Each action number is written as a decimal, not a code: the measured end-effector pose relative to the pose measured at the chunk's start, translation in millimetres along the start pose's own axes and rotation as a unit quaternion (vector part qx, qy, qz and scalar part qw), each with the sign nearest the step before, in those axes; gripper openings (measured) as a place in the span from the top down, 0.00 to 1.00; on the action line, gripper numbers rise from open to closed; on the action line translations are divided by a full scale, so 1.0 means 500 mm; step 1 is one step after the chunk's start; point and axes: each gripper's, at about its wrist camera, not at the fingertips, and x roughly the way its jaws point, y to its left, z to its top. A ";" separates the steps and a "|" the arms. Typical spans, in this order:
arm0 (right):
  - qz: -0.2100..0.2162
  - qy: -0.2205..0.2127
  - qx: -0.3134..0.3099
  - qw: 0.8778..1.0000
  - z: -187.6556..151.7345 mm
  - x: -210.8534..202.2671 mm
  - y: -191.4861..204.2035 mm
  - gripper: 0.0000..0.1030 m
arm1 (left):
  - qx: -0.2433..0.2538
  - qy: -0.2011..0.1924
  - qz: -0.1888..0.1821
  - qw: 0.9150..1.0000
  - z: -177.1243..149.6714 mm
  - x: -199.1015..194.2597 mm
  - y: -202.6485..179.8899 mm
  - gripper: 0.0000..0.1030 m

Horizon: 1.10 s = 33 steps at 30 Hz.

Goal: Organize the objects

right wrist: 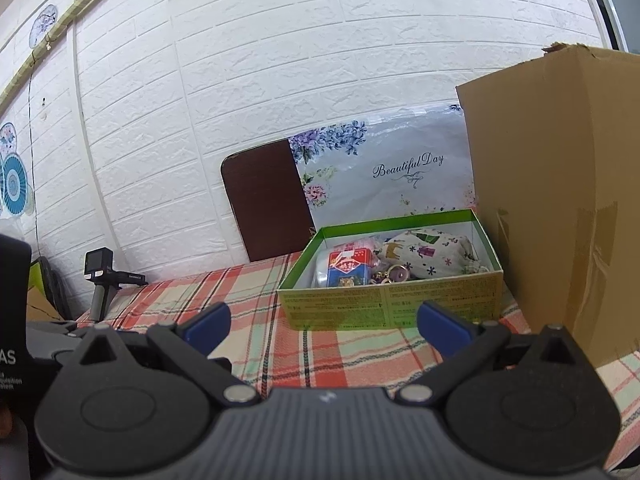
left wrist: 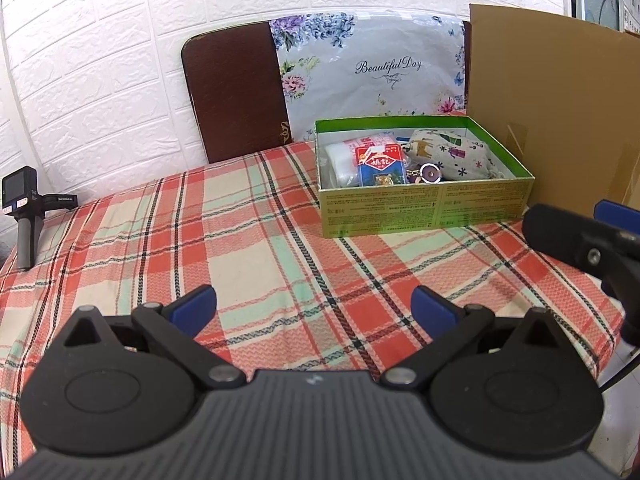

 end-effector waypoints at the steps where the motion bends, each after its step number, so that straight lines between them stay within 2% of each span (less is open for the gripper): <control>1: 0.000 0.001 0.001 1.000 0.000 0.002 -0.001 0.00 | -0.001 0.001 0.000 1.000 0.000 0.001 0.001 0.00; 10: -0.005 0.002 0.007 1.000 0.000 0.014 -0.002 0.00 | 0.016 0.009 0.035 0.999 0.004 0.013 -0.010 0.00; 33: -0.021 -0.005 0.003 1.000 -0.002 0.026 -0.007 0.00 | 0.018 0.026 0.037 0.999 0.010 0.032 -0.014 0.00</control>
